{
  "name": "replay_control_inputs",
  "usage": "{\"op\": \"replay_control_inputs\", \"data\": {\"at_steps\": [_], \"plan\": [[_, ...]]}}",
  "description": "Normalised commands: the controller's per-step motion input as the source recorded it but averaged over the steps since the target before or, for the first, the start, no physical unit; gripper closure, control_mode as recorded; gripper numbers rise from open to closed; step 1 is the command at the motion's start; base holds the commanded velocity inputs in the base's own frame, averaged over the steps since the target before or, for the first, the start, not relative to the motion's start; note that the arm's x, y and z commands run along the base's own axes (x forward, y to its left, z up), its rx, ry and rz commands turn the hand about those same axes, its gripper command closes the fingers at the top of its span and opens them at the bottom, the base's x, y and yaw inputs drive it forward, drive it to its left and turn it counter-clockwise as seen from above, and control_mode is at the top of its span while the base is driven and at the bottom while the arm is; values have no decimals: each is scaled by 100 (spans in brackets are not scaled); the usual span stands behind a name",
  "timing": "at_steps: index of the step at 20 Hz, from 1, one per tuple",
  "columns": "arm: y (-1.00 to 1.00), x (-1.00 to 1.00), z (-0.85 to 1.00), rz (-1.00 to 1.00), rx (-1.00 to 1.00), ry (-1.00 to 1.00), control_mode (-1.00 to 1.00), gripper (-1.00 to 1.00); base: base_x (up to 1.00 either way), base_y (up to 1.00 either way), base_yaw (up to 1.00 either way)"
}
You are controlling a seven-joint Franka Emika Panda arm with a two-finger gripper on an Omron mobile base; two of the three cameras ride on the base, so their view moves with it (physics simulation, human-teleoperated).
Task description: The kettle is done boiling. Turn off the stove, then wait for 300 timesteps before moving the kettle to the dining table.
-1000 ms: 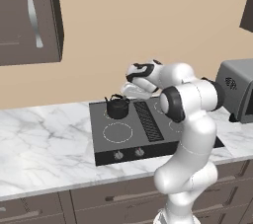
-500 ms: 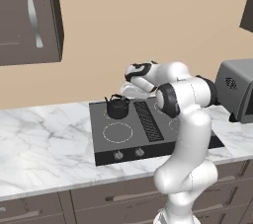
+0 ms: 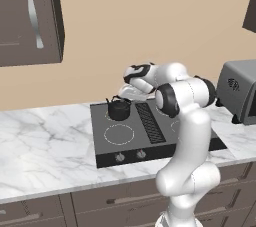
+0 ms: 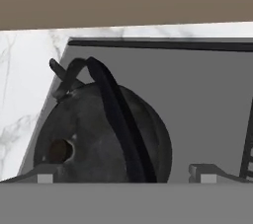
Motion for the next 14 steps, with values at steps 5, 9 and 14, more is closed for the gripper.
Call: {"op": "replay_control_inputs", "data": {"at_steps": [5, 9, 14], "plan": [[11, 10, -5, 2, 0, 0, -100, -100, 0, 0, 0], [1, 10, -10, 4, 0, 0, -100, -100, 0, 0, 0], [0, 11, -13, 4, 0, 0, -100, -100, 0, 0, 0]]}}
